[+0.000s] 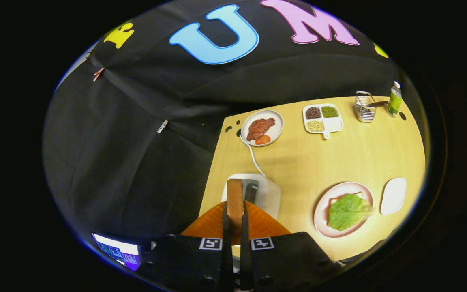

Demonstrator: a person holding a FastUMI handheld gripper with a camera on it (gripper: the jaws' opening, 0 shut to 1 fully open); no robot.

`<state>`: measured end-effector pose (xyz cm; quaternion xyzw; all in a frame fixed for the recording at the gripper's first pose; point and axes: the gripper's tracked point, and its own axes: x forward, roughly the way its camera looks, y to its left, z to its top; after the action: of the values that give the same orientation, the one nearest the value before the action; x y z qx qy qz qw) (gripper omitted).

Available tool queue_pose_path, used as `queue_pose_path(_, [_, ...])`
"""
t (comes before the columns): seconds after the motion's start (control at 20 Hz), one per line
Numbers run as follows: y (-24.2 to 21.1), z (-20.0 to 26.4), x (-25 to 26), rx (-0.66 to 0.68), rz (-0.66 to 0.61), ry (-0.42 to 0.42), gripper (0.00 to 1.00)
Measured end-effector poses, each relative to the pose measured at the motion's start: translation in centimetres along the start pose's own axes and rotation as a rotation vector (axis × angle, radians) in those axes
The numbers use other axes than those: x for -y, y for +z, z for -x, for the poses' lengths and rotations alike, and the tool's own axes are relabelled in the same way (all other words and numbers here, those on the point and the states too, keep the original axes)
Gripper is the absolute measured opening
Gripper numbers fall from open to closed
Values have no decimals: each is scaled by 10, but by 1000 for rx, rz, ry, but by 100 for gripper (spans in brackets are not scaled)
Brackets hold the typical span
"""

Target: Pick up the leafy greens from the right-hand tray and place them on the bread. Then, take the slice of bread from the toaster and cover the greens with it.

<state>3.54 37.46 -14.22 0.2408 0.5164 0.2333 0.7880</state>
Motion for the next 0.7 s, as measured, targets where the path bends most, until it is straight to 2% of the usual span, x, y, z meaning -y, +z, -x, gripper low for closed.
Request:
queue_pose_path(0.25, [-9, 23, 77, 18, -16, -55, 11])
queue_pose_path(0.45, [-26, 27, 118, -12, -34, -41, 11])
queue_pose_path(0.6, [-42, 23, 160, -36, -36, -60, 11])
queue_pose_path(0.7, [-48, 15, 180, -38, -71, -37, 11])
